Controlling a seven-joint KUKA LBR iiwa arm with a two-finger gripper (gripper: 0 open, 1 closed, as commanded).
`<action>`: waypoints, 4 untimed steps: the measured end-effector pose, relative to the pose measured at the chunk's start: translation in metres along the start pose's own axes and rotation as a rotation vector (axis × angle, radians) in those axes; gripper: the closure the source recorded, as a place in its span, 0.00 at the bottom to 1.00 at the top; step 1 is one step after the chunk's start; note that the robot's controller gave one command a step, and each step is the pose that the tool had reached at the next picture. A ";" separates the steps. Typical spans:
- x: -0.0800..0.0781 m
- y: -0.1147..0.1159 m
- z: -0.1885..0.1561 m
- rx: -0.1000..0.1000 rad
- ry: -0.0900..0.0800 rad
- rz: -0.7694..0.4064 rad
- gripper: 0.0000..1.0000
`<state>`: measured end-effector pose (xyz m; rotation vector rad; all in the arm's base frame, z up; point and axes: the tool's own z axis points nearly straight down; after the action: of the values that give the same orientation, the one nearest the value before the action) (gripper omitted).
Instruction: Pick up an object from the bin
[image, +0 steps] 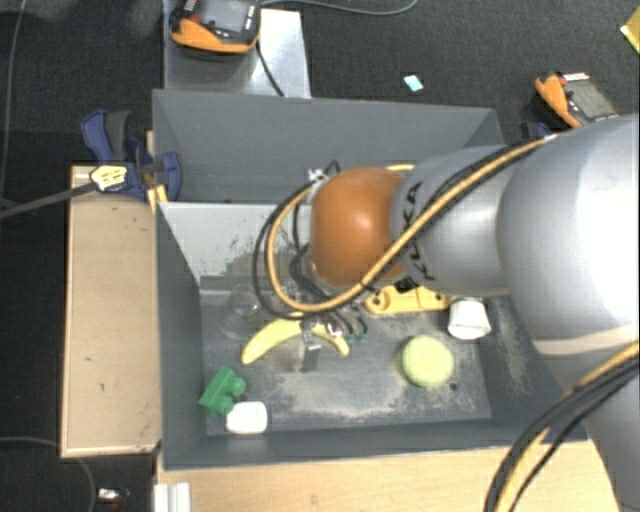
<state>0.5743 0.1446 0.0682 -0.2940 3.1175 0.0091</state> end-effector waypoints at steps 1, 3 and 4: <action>-0.009 -0.010 -0.003 0.003 -0.007 0.093 0.00; -0.008 -0.009 -0.004 0.001 -0.012 0.080 1.00; -0.008 -0.009 -0.004 0.001 -0.012 0.082 1.00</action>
Offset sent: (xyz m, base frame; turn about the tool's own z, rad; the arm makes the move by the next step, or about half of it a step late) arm 0.0017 0.0003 0.0024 0.0087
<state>0.5842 0.1376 0.0724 -0.1646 3.1150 0.0103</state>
